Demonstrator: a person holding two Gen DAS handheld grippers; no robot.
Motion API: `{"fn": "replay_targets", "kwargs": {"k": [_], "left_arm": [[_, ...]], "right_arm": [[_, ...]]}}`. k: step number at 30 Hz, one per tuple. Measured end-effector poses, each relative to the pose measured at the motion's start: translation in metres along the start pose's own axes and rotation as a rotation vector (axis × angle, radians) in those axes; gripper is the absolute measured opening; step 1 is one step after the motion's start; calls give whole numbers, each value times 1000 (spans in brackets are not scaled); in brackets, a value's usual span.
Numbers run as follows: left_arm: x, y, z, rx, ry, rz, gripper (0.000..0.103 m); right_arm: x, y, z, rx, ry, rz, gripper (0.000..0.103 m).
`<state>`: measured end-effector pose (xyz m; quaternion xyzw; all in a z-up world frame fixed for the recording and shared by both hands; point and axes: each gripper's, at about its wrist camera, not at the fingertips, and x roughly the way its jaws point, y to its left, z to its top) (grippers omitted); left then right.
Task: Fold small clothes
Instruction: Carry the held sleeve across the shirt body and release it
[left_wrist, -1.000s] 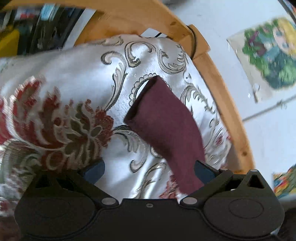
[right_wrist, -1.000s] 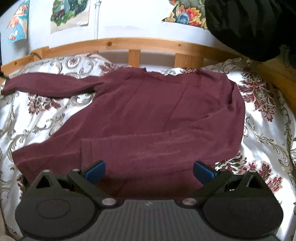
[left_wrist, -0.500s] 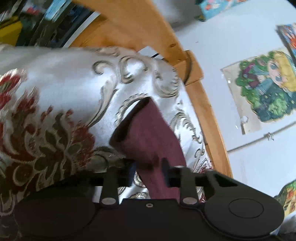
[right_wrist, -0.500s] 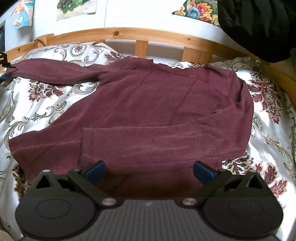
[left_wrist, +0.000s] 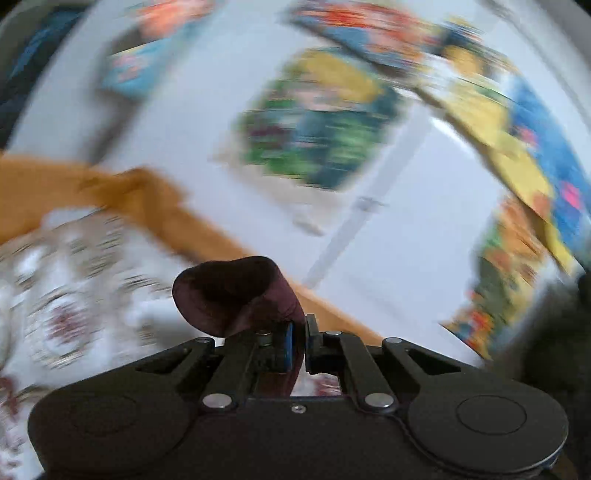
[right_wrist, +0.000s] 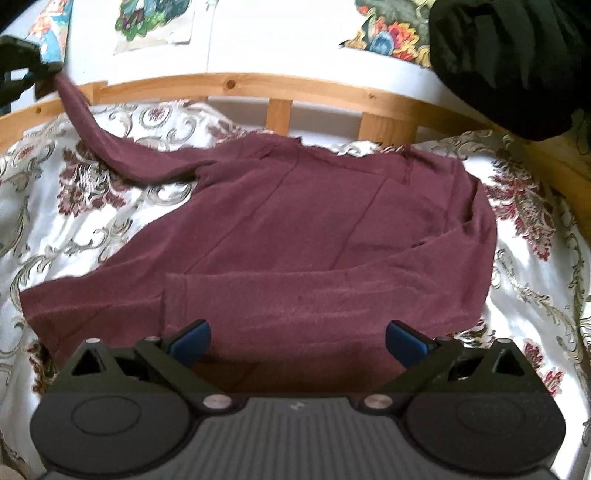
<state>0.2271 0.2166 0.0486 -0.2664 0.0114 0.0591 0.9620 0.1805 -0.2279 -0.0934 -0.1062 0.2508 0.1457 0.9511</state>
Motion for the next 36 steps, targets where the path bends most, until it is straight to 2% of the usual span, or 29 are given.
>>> {"fn": "replay_targets", "kwargs": {"k": [6,11,16,20,24,36], "left_arm": [[1,-76,-26,187,49,-278,5],[-9,-137,-73,384,126,-487,5],[-17,-171,-126,439,254,-654,5],[-19,-184,-166,469,360,-724,5],[-19,-184,-194,495,468,-758,5],[-13,-177,-224,492,673,-764,8]], "right_arm": [[-7,-21,6,73,-40,-84,103],[-9,-48,6,179,-36,-145,103],[-12,-79,3,316,-34,-194,103],[-15,-104,-2,430,-38,-229,103],[-15,-124,-7,515,-37,-254,103],[-17,-138,-14,584,-30,-287,103]]}}
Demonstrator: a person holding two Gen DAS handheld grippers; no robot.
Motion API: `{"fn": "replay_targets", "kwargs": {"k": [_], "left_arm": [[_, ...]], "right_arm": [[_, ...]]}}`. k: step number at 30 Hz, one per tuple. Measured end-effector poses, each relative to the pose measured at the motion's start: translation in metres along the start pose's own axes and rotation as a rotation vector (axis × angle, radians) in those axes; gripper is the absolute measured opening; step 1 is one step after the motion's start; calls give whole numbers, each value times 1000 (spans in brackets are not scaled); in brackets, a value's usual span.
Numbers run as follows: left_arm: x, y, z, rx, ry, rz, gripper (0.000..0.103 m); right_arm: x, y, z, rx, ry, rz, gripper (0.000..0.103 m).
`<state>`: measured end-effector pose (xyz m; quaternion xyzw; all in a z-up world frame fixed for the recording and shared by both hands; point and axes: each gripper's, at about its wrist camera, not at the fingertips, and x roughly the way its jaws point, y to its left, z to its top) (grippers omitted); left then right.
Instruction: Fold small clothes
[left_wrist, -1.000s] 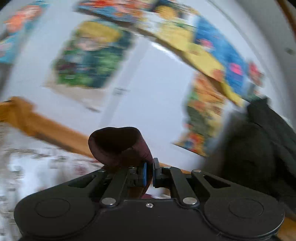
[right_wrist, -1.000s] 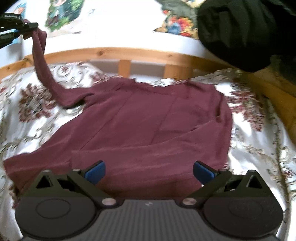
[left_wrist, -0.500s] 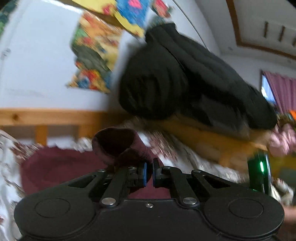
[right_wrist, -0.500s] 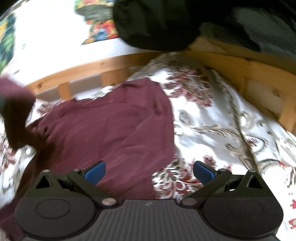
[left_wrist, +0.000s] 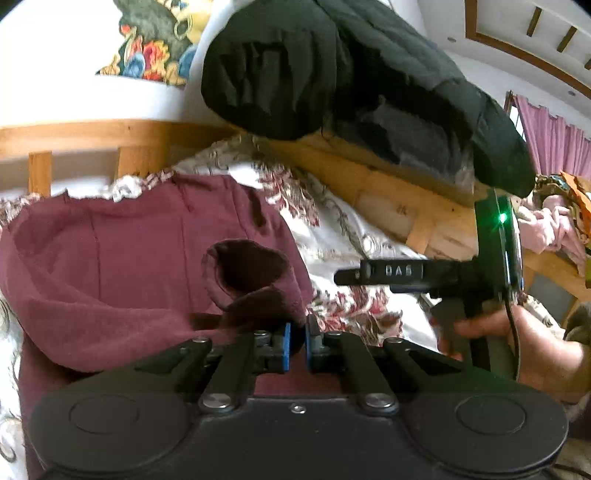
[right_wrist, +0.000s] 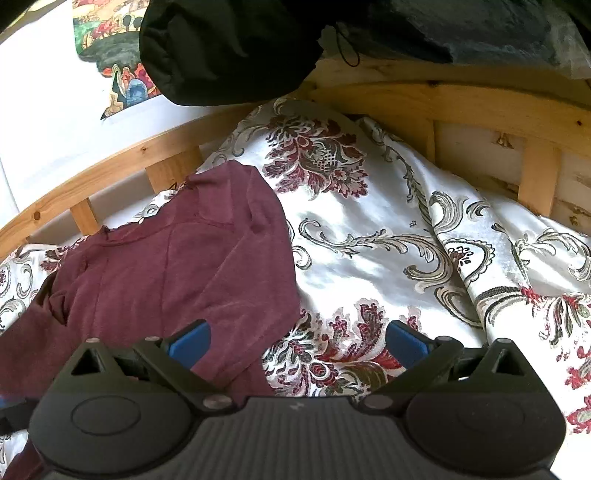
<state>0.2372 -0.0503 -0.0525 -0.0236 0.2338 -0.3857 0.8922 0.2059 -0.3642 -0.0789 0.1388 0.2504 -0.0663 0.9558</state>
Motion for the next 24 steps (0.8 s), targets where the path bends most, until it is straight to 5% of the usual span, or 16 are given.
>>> {"fn": "replay_targets", "kwargs": {"k": [5,6,8,11,14,17,21,24], "left_arm": [[-3,0,-2,-41,45,-19,39],[-7,1,-2,-54,40,-24,43],[-15,3,0,-80,20,-14,67],[-31,7,5,-118,-48,41,84],[-48,21,9,-207,-126,160,101],[-60,40,10,-314,-173,339,102],[-67,68,7,-461,-134,619,102],[-75,89,1,-599,-116,693,102]], "right_arm": [[0,-3,-1,17,3,11,103],[0,-3,-2,22,6,30,103],[1,-2,-3,31,9,71,103],[1,6,-5,15,13,167,103],[1,25,-12,-76,22,257,103],[3,50,-23,-218,43,324,102],[13,86,-42,-433,40,361,93],[27,104,-51,-543,57,394,84]]}}
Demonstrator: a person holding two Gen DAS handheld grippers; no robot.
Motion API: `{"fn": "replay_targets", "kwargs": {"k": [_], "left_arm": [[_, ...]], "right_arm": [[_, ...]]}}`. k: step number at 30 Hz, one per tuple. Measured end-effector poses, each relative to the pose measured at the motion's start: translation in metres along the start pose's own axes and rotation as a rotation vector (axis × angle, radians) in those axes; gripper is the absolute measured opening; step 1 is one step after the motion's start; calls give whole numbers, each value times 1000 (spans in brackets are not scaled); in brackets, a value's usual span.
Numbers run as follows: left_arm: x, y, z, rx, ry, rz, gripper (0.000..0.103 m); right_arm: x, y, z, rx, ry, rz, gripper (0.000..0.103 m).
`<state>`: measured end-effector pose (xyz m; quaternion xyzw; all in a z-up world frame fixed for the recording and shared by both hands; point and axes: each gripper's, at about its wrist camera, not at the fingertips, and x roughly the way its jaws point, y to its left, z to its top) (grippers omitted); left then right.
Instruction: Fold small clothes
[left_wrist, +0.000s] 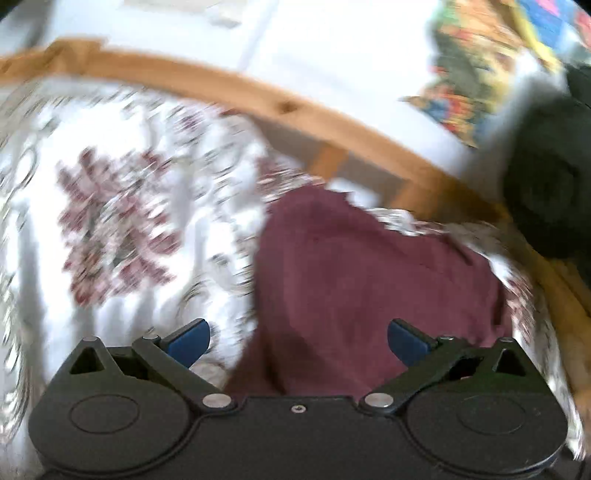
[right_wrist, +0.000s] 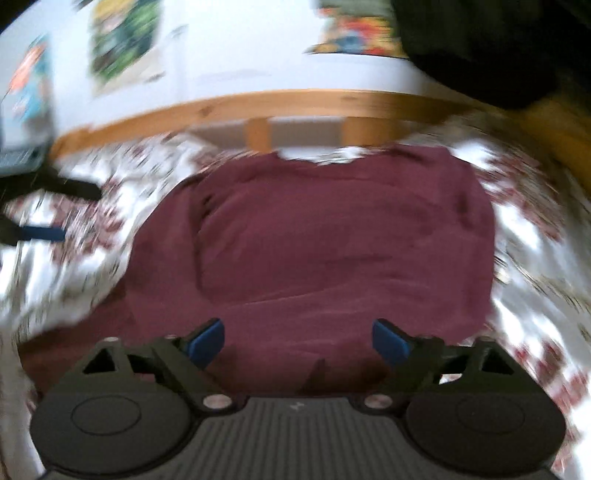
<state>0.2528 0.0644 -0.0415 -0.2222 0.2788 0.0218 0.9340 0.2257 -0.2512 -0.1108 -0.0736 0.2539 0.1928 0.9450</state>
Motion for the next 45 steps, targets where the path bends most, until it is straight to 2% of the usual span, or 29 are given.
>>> {"fn": "replay_targets", "kwargs": {"k": [2,4,5,7,9,13,15,21,23,26,31,35,39,40,42,45], "left_arm": [[1,9,3,-56,12,22,102],[1,13,4,-72,13,33,102],[2,13,4,-70,11,37,102],[2,12,5,-68,10,40,102],[6,10,6,-68,14,40,102],[6,13,5,-70,18,50,102],[7,15,6,-78,18,54,102],[8,16,7,-83,20,63,102],[9,15,7,-77,22,65,102],[9,15,7,-74,22,69,102],[10,18,8,-87,23,73,102],[15,16,12,-84,23,68,101],[30,12,33,-62,-2,26,98],[35,11,40,-58,-11,7,95],[45,11,54,-39,-20,-20,89],[62,12,66,-28,-26,-57,86]], "right_arm": [[11,3,-2,5,50,8,69],[19,2,-4,28,104,6,33],[20,0,-5,32,109,-5,27],[16,-6,-5,67,95,0,8],[6,-13,-1,139,66,9,6],[-23,-25,7,243,6,-28,6],[-37,-37,5,338,-2,-52,6],[-53,-93,-21,693,15,-90,6],[-48,-101,-29,755,42,-91,6],[-48,-100,-31,743,49,-132,6],[-68,-108,-26,744,-23,-225,6],[-62,-114,-29,768,-8,-181,7],[-58,-100,-17,670,-35,-167,23],[-57,-97,-12,639,-42,-166,33],[-50,-91,-1,587,-51,-144,46],[-33,-82,27,498,-34,-88,49]]}}
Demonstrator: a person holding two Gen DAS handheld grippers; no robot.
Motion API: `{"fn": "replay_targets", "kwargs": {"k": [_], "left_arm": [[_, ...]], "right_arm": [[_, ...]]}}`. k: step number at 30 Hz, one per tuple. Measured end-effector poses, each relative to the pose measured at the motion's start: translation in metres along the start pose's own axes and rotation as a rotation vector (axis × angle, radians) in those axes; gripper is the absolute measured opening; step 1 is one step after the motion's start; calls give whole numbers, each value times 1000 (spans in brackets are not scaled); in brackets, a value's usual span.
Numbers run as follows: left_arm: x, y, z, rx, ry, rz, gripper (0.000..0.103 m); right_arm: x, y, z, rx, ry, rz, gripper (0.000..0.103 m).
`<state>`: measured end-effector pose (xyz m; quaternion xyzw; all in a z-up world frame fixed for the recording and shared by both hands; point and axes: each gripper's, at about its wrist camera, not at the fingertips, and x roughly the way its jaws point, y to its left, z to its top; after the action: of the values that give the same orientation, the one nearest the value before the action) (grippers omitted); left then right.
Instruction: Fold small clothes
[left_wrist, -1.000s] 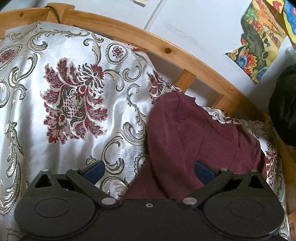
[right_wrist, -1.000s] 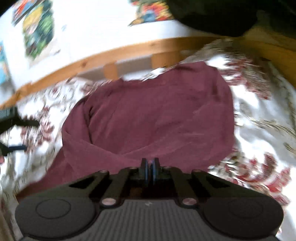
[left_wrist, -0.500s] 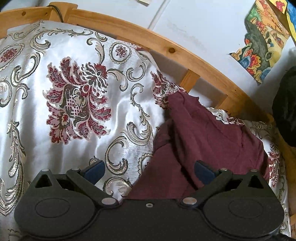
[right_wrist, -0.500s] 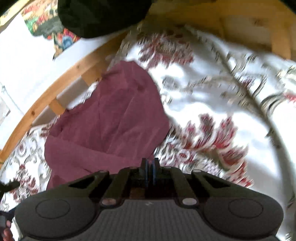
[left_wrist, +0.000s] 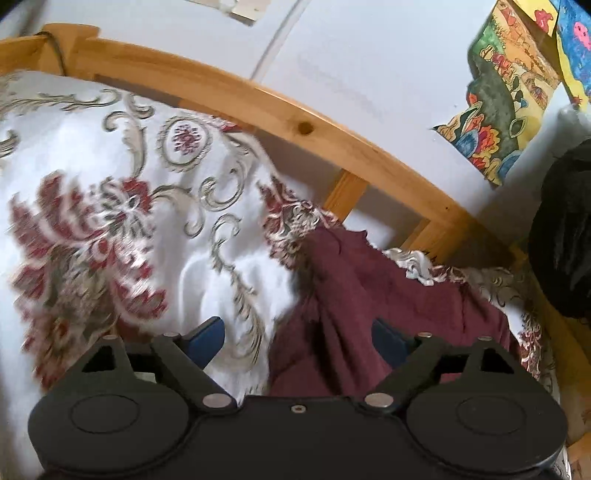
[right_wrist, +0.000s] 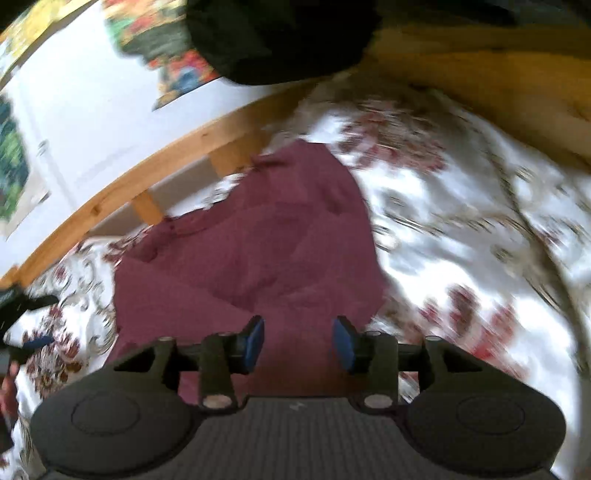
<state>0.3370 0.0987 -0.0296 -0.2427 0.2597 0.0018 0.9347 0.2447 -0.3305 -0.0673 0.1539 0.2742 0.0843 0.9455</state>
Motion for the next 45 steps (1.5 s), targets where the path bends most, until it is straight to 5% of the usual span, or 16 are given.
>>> {"fn": "replay_targets", "kwargs": {"k": [8,13,20,23,24,25,26,30,38,45], "left_arm": [[59,22,-15,-98,114,-201,47],[85,24,-24,-115,144,-284,42],[109,48,-26,-294,155,-320,32],[115,51,-27,-344,165,-341,23],[116,52,-28,-361,174,-344,20],[117,52,-27,-372,187,-344,13],[118,53,-27,-386,199,-333,10],[112,62,-26,-488,172,-323,8],[60,69,-7,-479,-182,-220,6],[75,93,-8,-550,-115,-106,9]], "right_arm": [[114,104,95,-203,127,238,54],[195,181,127,-321,245,344,54],[256,236,130,-471,360,369,53],[263,247,121,-578,400,333,41],[263,248,120,-596,412,330,27],[261,248,118,-615,414,322,11],[259,248,117,-631,408,315,6],[245,247,125,-606,332,302,4],[234,280,133,-555,177,430,3],[264,319,108,-616,213,360,4]]}}
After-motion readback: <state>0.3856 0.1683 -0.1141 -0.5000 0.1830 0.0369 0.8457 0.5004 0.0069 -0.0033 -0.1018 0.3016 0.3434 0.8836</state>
